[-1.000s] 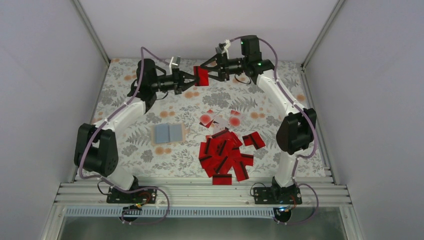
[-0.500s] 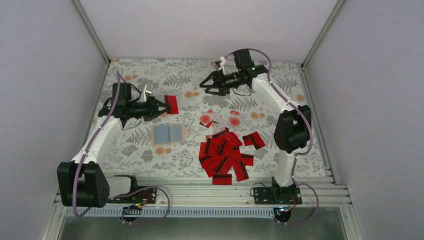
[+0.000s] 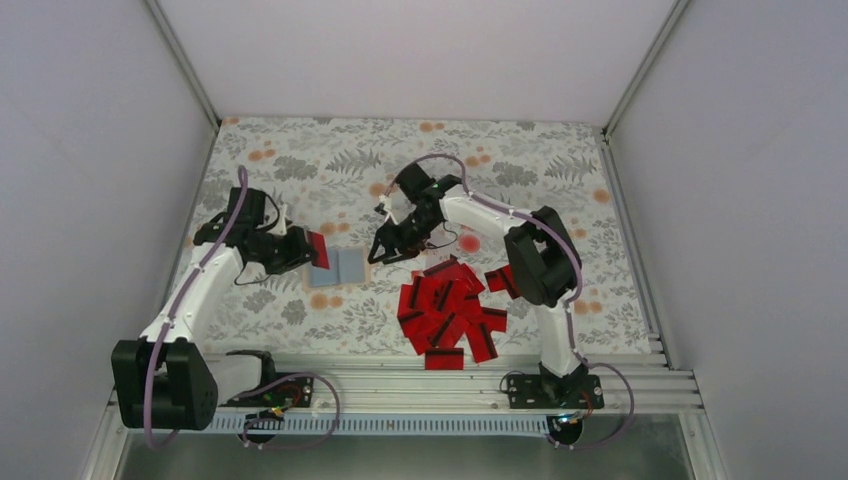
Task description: Put the credit cards into the card holder
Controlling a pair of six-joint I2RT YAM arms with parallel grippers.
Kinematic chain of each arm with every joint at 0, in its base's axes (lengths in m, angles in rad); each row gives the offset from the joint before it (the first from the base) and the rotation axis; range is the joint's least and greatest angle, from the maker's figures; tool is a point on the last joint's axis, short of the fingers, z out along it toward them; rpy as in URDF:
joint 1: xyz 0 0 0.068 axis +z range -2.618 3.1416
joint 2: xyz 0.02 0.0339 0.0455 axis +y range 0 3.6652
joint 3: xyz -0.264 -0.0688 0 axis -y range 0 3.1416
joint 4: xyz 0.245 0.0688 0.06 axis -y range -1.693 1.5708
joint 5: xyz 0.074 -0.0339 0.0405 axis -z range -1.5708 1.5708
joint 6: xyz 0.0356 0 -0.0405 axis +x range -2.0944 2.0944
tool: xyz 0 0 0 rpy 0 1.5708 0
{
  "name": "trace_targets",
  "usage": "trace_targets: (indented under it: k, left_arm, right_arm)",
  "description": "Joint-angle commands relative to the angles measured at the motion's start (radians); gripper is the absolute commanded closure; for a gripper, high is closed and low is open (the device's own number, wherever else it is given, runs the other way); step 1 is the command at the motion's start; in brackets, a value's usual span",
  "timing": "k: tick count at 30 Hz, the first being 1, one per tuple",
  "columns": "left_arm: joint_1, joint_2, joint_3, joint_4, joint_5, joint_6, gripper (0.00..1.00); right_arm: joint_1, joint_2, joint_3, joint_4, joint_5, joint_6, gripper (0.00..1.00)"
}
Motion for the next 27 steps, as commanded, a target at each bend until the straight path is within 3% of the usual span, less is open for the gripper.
trace_targets:
  k: [1, 7, 13, 27]
  left_arm:
    - [0.004, 0.045, -0.036, -0.027, 0.000, 0.102, 0.97]
    - [0.002, 0.180, 0.000, -0.010, 0.006, 0.251, 0.98]
    - [0.002, 0.258, -0.015, 0.035, 0.106, 0.323, 0.98]
    - [0.002, 0.327, -0.053, 0.081, 0.071, 0.310, 0.98]
  right_arm:
    - [0.031, 0.041, 0.011, 0.000, 0.022, -0.069, 0.51]
    - [0.030, 0.090, -0.003, 0.037, -0.052, -0.072, 0.61]
    - [0.028, 0.112, 0.009, 0.041, -0.111, -0.073, 0.62]
    - [0.011, 0.101, -0.022, 0.054, -0.122, -0.082, 0.63]
